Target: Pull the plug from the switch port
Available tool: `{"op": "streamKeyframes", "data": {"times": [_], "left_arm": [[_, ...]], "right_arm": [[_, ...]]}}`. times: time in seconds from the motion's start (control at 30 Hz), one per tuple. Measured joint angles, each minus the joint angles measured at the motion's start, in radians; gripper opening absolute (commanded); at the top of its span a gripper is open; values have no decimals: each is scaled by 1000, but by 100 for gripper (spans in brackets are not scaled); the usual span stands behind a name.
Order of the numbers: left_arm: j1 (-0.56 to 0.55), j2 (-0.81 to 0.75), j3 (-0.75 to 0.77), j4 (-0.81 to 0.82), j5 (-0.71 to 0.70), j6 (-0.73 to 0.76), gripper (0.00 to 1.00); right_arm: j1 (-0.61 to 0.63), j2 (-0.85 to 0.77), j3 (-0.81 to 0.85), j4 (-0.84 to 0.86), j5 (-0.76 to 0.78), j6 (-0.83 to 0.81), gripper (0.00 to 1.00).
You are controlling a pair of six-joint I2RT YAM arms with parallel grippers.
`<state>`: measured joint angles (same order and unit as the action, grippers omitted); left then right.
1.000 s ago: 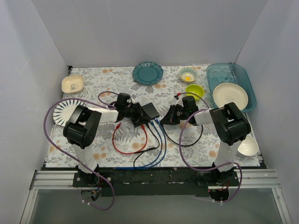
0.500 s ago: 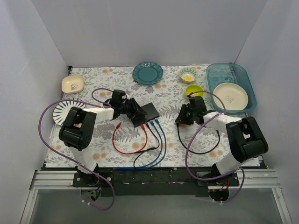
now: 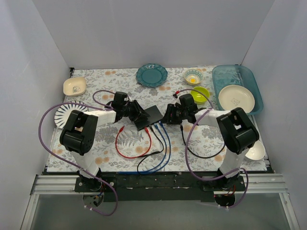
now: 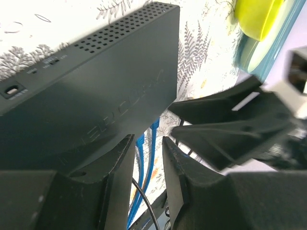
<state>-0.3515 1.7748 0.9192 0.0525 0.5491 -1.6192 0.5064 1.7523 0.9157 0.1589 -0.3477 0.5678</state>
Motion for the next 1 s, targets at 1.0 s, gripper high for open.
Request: {"op": "streamKeyframes", "data": {"times": [1.0], "left_arm": [[37,4,0,-45,-15,34,30]], "right_arm": [[-48,186,-46,332,-201,333,33]]}}
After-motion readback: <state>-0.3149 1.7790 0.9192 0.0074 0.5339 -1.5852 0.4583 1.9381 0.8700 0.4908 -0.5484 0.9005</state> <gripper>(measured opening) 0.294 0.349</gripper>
